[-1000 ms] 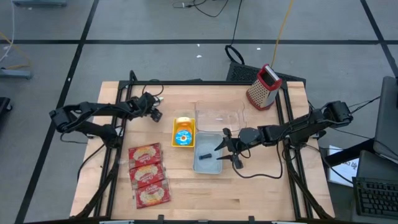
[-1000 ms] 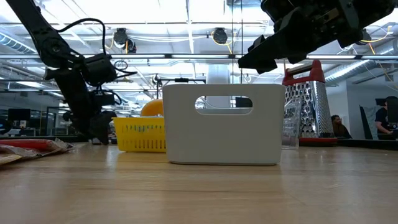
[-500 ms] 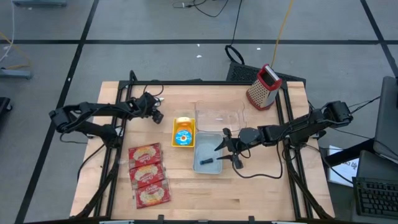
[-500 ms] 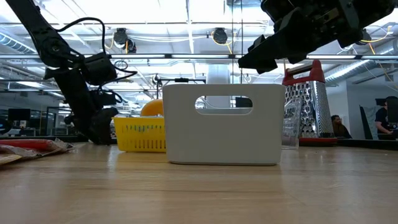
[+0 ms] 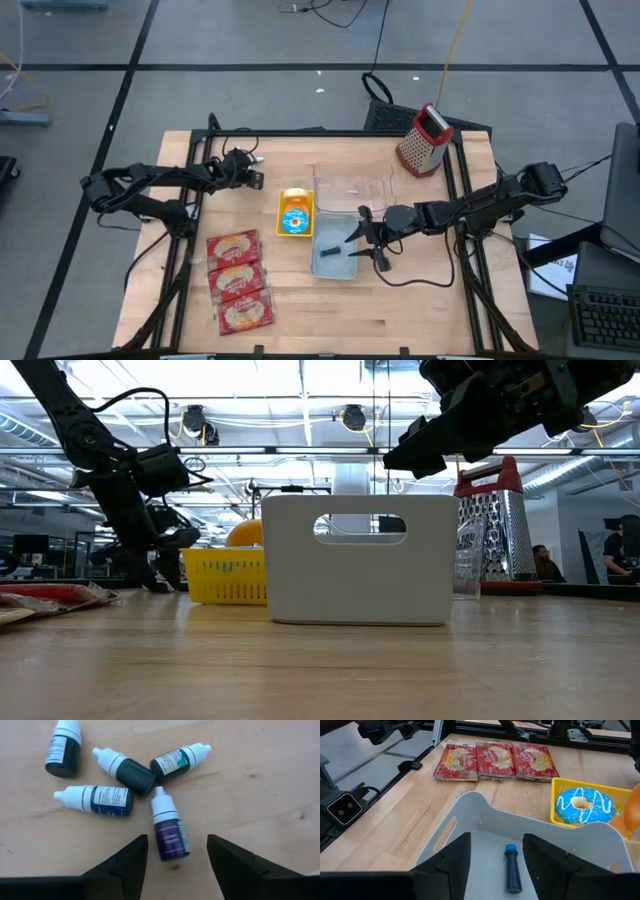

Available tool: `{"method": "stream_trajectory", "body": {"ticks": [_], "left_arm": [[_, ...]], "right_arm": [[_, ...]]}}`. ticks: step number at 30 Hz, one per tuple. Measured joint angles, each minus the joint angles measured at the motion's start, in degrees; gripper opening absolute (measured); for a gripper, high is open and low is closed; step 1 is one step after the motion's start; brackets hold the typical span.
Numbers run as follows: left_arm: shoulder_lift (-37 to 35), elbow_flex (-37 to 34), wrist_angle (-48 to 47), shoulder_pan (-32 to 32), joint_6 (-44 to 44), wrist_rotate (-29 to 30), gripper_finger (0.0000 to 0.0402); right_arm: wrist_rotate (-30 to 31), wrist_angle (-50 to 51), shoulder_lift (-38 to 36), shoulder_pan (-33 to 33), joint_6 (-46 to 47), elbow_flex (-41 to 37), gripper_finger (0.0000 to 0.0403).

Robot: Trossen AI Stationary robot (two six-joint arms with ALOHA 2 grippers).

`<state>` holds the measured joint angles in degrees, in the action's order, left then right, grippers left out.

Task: Pick & Place Food Item
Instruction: Put the right purple food coloring bottle into the gray bin

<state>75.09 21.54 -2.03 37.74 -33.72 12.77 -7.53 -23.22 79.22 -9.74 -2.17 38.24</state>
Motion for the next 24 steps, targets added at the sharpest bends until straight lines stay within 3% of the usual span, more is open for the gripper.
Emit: {"method": "stream_trajectory", "body": {"ticks": [16, 24], "left_arm": [[-0.04, 0.00, 0.05, 0.02, -1.27, 2.82, 0.0116], [-0.04, 0.00, 0.19, 0.06, -0.13, 3.83, 0.0098]], "right_arm": [[0.01, -0.02, 0.00, 0.00, 0.00, 0.00, 0.0167], [0.01, -0.04, 0.00, 0.00, 0.00, 0.00, 0.0167]]}}
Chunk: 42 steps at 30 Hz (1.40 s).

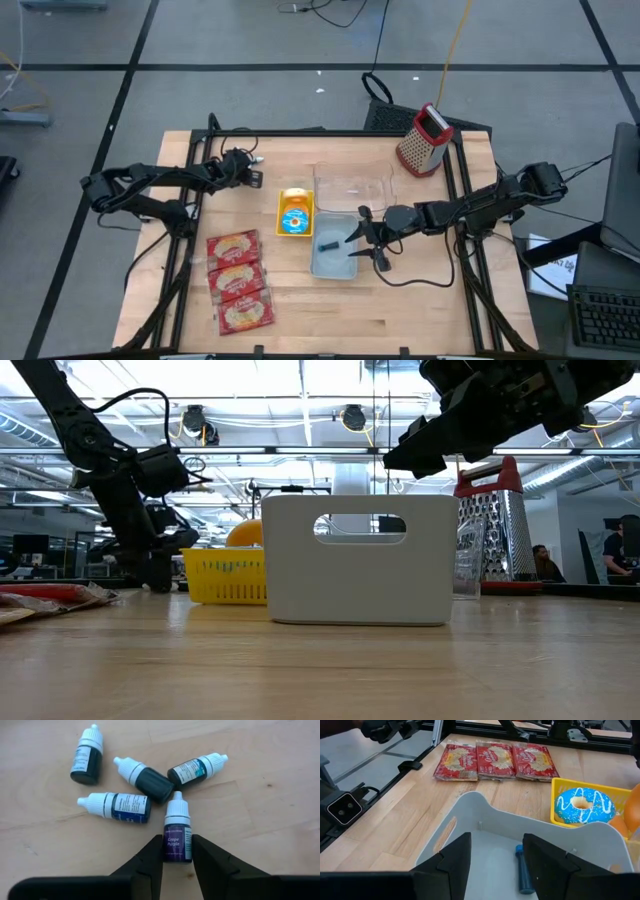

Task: Pick & Place Food Item
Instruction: Put the right purple food coloring bottle into the gray bin

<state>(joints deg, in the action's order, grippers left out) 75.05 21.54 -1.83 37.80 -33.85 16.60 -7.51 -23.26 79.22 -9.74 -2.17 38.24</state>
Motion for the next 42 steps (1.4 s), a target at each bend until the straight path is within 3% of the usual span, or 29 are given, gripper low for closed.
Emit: {"method": "stream_trajectory", "body": {"ticks": [5, 12, 21, 29, 34, 42], "left_arm": [[-2.28, 0.00, 0.16, -0.02, 3.03, -2.71, 0.0096], [-12.76, 0.02, 0.75, -2.04, 3.31, -12.74, 0.0083], [-24.20, 0.04, 13.26, -14.36, 7.84, -26.74, 0.0080], [-22.71, 0.11, 34.11, -29.65, 20.63, -28.56, 0.0079], [-19.51, 0.10, 43.00, -35.27, 25.77, -27.96, 0.0079], [-9.78, 1.07, 52.53, -39.48, 26.23, -26.54, 0.0079]], "right_arm": [[0.01, 0.01, 0.00, 0.00, 0.00, 0.00, 0.0167], [0.32, -1.57, 0.02, 0.00, 0.00, 0.00, 0.0167], [2.38, -9.43, 0.04, -0.02, -1.29, 0.00, 0.0167], [13.63, -19.71, 0.15, 0.04, -2.20, 0.00, 0.0167], [13.73, -27.51, 0.15, 0.02, -2.01, 0.00, 0.0167], [13.52, -35.73, 3.08, 0.02, -1.75, 0.02, 0.0169]]}}
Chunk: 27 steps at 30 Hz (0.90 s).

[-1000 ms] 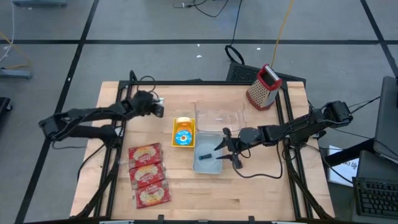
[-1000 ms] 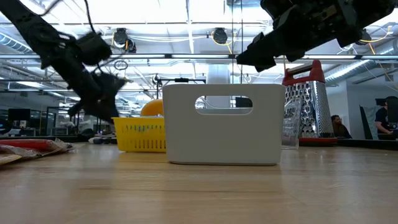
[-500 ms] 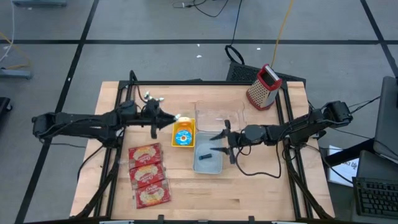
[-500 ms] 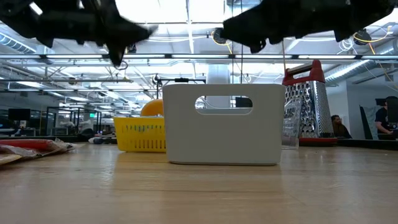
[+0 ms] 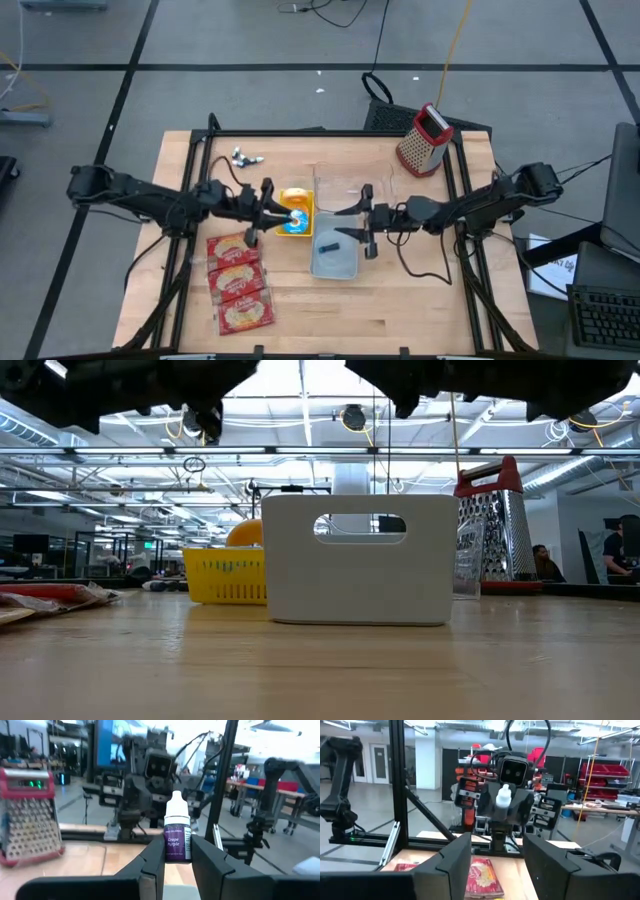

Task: Pick & Place Food Item
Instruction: Put the right purple food coloring bottle into the gray bin

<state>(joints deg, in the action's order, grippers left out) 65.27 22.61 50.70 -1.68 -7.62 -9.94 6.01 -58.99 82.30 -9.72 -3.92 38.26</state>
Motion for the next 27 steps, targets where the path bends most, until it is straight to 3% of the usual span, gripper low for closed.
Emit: {"method": "stream_trajectory", "body": {"ticks": [7, 14, 27], "left_arm": [[7.56, 4.84, -0.22, -0.43, -0.37, 0.04, 0.0079], [12.54, 10.38, -2.80, -0.40, -0.33, 0.03, 0.0079], [14.32, 14.38, -7.58, -0.32, 1.36, 0.99, 0.0079]], "right_arm": [[1.40, -3.23, 6.08, 0.96, 5.05, 2.36, 0.0214], [1.35, -3.73, 7.54, 2.60, 9.46, 4.46, 0.0248], [-1.80, -3.84, 7.52, 2.49, 9.29, 4.52, 0.0218]]}}
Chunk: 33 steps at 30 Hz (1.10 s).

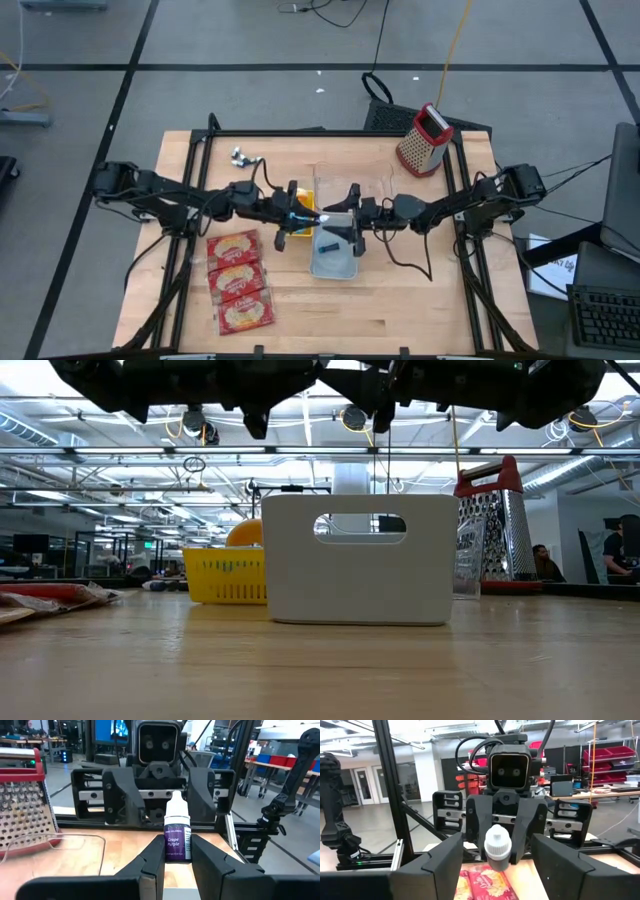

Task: Pick & Place Food Item
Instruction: Put the right purple food coloring bottle into the gray bin

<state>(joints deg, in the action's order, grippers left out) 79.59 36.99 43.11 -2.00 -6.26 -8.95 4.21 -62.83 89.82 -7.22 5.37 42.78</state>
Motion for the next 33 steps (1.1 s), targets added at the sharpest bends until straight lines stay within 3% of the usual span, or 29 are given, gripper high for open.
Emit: {"method": "stream_trajectory", "body": {"ticks": [24, 33], "left_arm": [[-0.02, -0.02, -2.78, 0.10, 3.43, 1.09, 0.0079], [-0.02, -0.04, -2.75, 0.09, 1.80, 1.09, 0.0079]], "right_arm": [[0.26, 1.70, -0.07, 0.03, -0.04, 0.00, 0.0077], [0.28, 1.79, -0.09, 0.02, -1.98, 0.00, 0.0075]]}}
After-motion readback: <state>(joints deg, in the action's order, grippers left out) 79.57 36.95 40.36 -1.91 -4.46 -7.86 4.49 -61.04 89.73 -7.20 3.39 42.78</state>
